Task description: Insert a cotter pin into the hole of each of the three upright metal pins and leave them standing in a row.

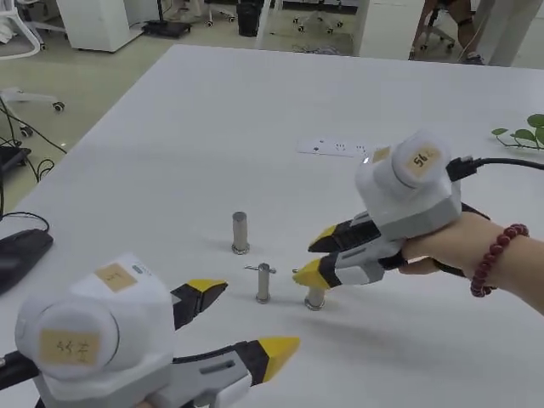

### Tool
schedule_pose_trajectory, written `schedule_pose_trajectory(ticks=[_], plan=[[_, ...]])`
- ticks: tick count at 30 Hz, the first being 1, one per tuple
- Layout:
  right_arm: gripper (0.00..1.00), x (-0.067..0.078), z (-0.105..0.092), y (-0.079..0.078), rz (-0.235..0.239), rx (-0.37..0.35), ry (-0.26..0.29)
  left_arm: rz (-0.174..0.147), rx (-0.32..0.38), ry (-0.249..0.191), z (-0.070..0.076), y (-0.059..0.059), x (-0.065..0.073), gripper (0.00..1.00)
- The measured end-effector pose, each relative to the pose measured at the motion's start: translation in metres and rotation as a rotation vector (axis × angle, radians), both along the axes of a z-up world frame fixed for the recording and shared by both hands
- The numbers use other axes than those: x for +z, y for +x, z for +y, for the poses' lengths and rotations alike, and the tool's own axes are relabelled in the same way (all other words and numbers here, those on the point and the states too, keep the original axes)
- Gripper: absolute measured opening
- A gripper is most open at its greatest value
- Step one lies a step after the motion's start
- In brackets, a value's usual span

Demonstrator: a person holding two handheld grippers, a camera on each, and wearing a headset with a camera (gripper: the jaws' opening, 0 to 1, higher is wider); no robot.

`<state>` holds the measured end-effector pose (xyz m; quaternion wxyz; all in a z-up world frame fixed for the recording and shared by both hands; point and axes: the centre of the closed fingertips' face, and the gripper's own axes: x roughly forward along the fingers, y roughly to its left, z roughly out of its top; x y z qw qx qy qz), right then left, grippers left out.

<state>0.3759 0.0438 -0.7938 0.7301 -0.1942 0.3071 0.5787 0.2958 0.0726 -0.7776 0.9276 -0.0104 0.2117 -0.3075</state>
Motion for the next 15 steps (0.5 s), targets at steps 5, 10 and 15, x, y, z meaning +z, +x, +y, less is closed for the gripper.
schedule_pose_trajectory(ticks=[5, 10, 15], plan=[[0.34, 0.008, 0.014, 0.009, -0.017, -0.021, 0.027, 0.004, 0.006, -0.005, 0.003, 0.0, 0.0, 0.64], [0.34, 0.009, 0.03, 0.018, -0.049, -0.019, 0.038, 0.004, 0.008, -0.013, 0.004, 0.0, 0.001, 0.68], [0.33, 0.009, 0.047, 0.028, -0.069, -0.021, 0.074, -0.007, 0.006, -0.013, 0.005, 0.0, 0.002, 0.71]])
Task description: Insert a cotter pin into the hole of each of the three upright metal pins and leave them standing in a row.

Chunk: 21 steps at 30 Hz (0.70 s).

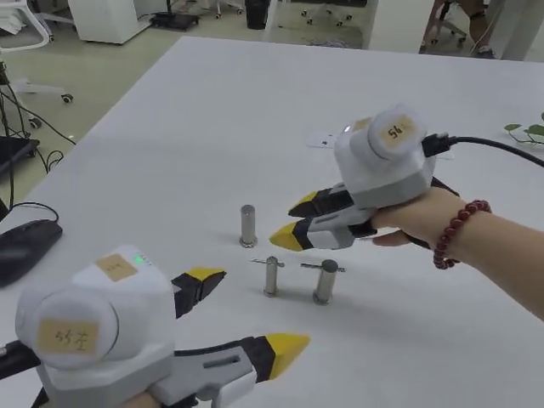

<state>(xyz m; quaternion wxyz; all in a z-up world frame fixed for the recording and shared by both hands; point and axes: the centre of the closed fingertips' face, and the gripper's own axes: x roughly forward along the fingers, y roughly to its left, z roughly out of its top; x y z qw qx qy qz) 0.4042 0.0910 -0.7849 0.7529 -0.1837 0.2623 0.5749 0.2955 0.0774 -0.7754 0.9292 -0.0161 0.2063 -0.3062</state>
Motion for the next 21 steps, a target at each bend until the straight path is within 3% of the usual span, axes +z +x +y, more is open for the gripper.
schedule_pose_trajectory(ticks=[8, 10, 21], plan=[[0.31, -0.007, 0.021, 0.017, -0.011, 0.0, 0.047, -0.007, -0.002, -0.01, 0.001, 0.0, 0.001, 0.76], [0.31, -0.013, 0.026, 0.029, -0.012, -0.003, 0.049, -0.008, 0.0, -0.016, 0.001, 0.0, 0.002, 0.77], [0.26, -0.029, 0.044, 0.04, 0.018, -0.013, 0.099, -0.001, 0.017, -0.024, 0.003, 0.0, -0.002, 0.78]])
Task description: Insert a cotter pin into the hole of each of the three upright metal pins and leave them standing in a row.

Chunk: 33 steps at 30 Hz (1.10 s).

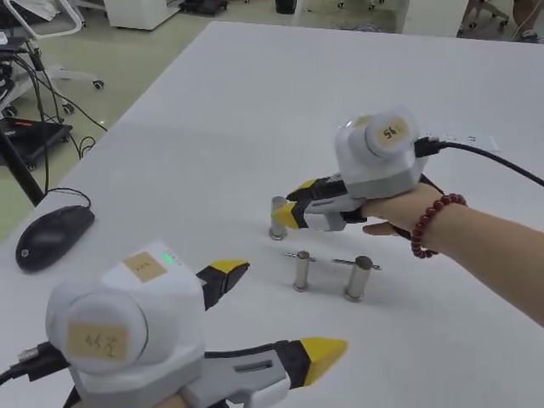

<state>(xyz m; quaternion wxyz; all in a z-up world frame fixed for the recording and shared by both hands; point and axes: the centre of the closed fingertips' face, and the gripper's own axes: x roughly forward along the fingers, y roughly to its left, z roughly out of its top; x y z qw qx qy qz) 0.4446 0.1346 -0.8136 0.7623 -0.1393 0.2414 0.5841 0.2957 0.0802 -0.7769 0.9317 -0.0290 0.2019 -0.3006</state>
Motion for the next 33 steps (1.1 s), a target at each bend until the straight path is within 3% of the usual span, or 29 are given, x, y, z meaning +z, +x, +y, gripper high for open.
schedule_pose_trajectory(ticks=[4, 18, 33], plan=[[0.25, -0.0046, 0.0028, -0.0017, 0.021, 0.0, 0.01, 0.002, 0.005, -0.003, 0.001, 0.0002, -0.0007, 0.78], [0.16, -0.0086, 0.0031, -0.0016, 0.009, 0.013, 0.006, 0.011, 0.001, -0.012, -0.0016, 0.0019, -0.0027, 0.78], [0.14, -0.0078, -0.0013, 0.0, -0.002, -0.003, -0.017, 0.013, -0.007, -0.009, -0.0029, 0.0015, -0.0031, 0.77]])
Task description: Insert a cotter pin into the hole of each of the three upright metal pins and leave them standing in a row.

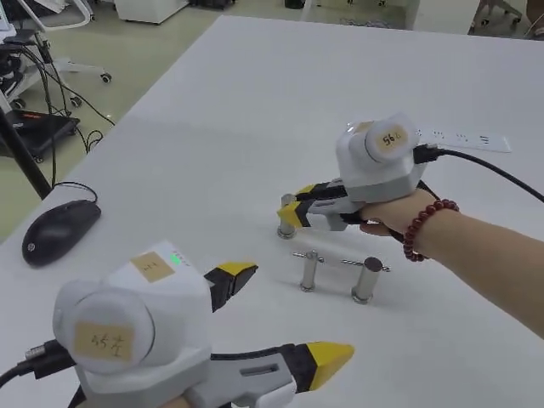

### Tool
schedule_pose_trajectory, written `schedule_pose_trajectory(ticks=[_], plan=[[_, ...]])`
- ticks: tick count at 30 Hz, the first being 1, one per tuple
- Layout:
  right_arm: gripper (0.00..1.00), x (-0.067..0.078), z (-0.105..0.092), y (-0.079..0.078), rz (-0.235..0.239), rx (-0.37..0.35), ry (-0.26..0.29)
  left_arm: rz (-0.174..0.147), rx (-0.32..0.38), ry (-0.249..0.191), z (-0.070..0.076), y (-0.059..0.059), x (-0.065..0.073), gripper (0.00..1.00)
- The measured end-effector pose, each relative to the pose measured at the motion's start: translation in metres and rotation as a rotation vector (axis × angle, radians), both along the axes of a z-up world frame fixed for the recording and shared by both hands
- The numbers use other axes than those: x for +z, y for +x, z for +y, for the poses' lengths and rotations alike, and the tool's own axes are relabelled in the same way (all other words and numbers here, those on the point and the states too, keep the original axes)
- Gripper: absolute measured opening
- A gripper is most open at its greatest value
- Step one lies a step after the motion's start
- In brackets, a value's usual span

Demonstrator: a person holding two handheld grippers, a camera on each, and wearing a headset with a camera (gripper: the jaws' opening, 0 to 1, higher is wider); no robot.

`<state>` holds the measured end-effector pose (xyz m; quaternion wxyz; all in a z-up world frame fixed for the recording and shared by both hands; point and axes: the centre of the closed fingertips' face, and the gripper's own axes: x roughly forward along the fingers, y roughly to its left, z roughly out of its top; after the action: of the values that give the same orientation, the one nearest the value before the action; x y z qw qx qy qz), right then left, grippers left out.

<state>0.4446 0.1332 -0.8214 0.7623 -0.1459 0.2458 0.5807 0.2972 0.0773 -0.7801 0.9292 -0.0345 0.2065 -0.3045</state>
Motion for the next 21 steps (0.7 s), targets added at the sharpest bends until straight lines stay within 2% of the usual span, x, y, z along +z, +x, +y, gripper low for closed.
schedule_pose_trajectory(ticks=[16, 21], plan=[[0.14, 0.004, -0.043, -0.001, -0.013, -0.048, -0.045, 0.008, -0.005, 0.0, 0.0, -0.002, 0.001, 0.77], [0.14, 0.005, -0.062, -0.001, -0.01, -0.09, -0.053, 0.014, 0.014, 0.002, 0.003, -0.001, 0.003, 0.74]])
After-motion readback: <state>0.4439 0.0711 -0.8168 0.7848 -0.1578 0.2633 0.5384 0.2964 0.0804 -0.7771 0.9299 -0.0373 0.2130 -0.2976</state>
